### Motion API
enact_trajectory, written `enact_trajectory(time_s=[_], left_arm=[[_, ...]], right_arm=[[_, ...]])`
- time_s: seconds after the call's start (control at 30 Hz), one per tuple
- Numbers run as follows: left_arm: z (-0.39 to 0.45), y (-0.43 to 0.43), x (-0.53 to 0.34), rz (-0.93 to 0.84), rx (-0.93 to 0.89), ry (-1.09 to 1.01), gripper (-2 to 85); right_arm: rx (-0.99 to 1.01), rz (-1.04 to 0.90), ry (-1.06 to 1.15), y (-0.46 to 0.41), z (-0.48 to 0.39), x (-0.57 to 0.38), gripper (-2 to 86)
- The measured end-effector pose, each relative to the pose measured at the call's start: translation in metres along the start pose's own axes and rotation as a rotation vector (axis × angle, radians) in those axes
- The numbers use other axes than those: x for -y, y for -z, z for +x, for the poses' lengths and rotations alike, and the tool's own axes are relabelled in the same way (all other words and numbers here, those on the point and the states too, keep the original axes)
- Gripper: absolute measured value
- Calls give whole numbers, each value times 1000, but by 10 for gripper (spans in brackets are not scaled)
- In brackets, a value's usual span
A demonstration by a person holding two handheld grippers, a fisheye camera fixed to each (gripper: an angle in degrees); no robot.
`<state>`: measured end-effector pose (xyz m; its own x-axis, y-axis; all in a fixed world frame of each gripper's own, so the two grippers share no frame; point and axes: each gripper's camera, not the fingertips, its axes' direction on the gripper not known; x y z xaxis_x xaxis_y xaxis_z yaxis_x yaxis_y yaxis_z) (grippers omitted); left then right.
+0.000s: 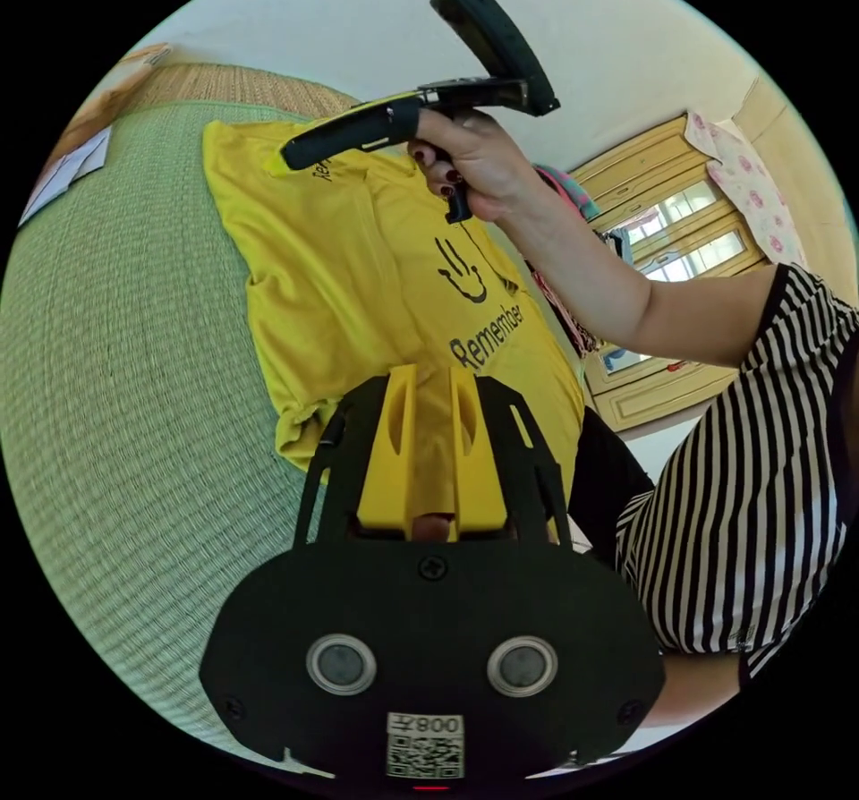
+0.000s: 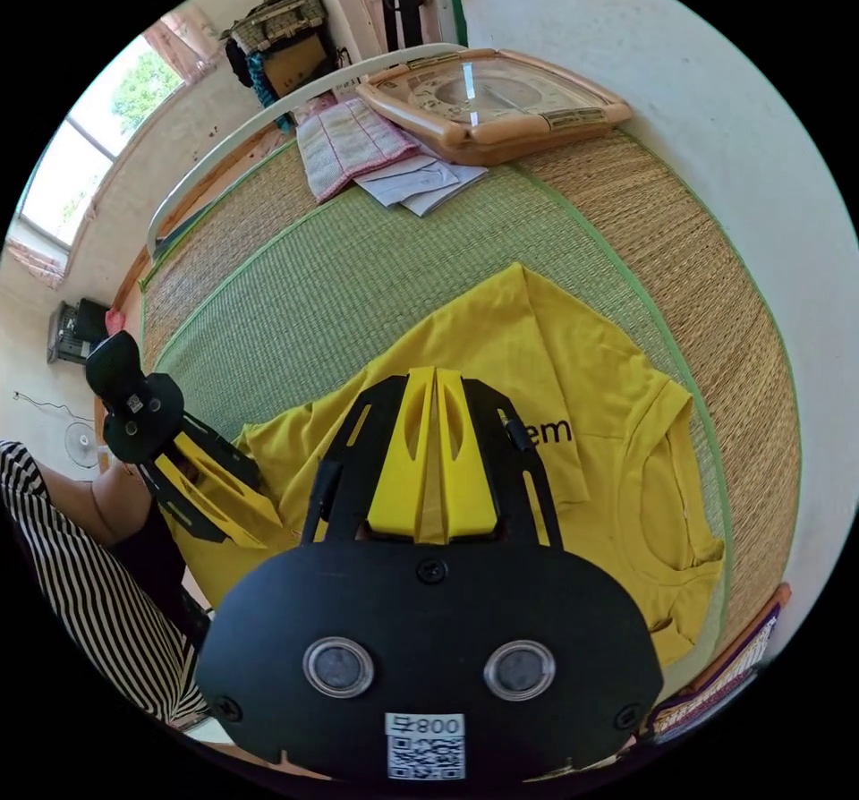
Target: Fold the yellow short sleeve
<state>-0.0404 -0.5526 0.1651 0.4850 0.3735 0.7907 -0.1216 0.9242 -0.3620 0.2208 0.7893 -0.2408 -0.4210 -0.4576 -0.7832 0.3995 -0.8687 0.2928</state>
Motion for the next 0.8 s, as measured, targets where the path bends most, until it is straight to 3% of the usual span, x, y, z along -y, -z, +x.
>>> enact_trajectory(time_s=[0.13, 0.3, 0.47, 0.8], left_arm=[[9, 13, -6, 28, -18, -72, 86], [-4, 53, -30, 235, 94, 42, 80], [-32, 57, -47, 192, 217, 250, 44], [-36, 81, -63, 230, 233, 246, 21]], right_arm=[[8, 4, -15, -2, 2, 3, 2], [-1, 48, -25, 3, -1, 4, 1], [-52, 28, -59, -14, 9, 21, 1], [-29, 40, -111, -25, 27, 24, 2]])
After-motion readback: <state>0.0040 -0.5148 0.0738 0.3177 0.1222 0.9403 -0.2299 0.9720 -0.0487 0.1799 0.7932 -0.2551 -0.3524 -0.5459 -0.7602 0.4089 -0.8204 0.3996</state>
